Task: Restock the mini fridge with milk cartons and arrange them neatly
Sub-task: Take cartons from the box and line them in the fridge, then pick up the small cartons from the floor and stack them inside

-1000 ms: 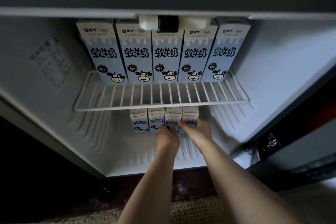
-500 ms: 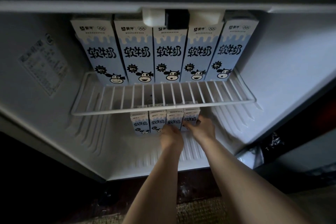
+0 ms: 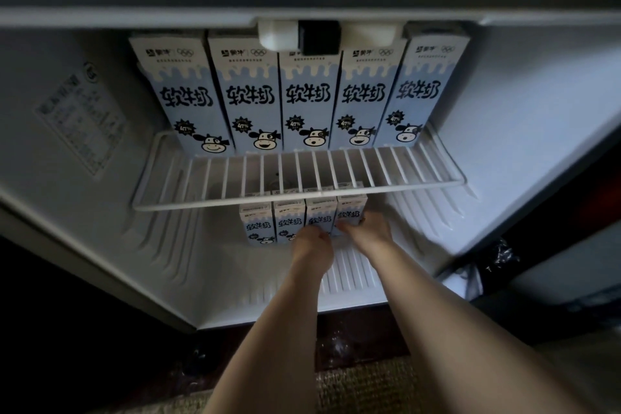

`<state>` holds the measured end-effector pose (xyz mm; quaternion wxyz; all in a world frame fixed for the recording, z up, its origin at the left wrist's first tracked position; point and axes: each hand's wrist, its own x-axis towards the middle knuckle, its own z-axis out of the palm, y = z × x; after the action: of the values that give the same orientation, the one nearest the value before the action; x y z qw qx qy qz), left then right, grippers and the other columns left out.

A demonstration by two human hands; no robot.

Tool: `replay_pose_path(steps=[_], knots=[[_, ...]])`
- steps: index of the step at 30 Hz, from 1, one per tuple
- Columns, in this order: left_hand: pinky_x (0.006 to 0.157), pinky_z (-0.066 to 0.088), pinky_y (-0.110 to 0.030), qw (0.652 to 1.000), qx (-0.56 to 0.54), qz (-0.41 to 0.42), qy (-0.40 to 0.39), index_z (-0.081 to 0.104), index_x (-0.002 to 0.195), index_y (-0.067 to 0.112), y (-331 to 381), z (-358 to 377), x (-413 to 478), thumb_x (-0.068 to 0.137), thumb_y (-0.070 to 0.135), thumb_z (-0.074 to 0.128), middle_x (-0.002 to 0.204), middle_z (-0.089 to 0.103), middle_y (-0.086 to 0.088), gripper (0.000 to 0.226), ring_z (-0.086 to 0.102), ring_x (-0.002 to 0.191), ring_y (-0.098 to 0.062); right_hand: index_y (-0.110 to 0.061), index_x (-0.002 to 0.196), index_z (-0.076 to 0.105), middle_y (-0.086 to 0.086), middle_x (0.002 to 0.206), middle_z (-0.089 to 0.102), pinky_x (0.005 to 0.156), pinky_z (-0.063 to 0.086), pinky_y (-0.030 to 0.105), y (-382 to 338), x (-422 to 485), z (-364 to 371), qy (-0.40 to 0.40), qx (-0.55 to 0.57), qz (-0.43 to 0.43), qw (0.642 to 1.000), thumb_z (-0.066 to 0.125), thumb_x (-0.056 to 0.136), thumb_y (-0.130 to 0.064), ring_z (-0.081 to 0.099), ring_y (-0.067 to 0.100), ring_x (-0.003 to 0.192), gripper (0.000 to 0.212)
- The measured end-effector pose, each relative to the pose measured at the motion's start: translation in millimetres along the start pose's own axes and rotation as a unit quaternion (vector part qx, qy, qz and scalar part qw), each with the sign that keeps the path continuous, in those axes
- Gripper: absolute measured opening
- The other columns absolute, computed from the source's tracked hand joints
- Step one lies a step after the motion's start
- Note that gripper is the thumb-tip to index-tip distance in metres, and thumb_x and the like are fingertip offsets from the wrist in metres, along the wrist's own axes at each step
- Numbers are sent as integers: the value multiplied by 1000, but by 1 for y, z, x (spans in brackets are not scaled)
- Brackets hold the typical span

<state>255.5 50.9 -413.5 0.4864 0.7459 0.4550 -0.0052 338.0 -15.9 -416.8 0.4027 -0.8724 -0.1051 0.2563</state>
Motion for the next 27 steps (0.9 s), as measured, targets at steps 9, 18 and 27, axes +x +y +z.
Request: replay_pose_path(steps=[9,18,27], knots=[[92,45,-36,948,290,105,-72,53,117,3,0,-43,-42,101,32,32,120,59,-16,39,56,111,-28,-9,106,63,6,99,68,55,44,23,-28,-37,-25,-37,-219,-54,974,63,89,-25,59,16,74,22],[101,38,-34,903,392,135,-115,46,131,4,15,-91,-125,102,33,31,135,50,-13,43,49,122,-24,-19,63,41,0,67,44,64,45,31,-56,-117,-52,-53,-325,-99,939,64,87,-27,49,20,66,34],[105,37,-38,828,509,210,-104,42,134,5,64,-88,-233,101,36,32,141,46,-12,46,46,126,-29,-12,92,66,7,87,58,70,44,26,-60,-237,-157,-48,-365,-124,921,62,88,-32,58,26,81,21]])
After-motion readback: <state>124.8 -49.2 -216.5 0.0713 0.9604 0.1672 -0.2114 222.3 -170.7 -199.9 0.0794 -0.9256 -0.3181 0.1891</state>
